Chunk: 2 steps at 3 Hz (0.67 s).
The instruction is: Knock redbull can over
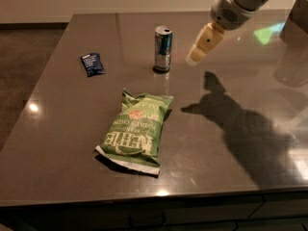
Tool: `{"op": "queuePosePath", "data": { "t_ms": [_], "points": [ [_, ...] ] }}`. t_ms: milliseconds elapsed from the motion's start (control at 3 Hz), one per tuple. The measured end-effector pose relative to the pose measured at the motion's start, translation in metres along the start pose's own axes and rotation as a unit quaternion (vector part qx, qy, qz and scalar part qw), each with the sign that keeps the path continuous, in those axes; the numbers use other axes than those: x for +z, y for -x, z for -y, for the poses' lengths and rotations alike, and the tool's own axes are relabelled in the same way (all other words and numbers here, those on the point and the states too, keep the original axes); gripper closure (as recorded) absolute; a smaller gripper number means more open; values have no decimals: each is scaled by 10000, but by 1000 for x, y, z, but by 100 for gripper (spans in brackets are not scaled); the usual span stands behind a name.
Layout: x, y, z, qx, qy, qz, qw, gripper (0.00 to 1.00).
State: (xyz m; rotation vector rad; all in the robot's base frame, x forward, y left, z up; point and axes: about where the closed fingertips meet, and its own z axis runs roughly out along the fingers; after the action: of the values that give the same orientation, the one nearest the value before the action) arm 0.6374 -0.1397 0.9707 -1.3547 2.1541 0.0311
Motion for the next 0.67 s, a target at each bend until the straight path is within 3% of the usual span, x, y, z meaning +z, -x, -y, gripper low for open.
{"op": "queuePosePath", "data": {
  "t_ms": [667],
  "points": [
    [56,45,18,366,159,688,9968,0]
  ]
}}
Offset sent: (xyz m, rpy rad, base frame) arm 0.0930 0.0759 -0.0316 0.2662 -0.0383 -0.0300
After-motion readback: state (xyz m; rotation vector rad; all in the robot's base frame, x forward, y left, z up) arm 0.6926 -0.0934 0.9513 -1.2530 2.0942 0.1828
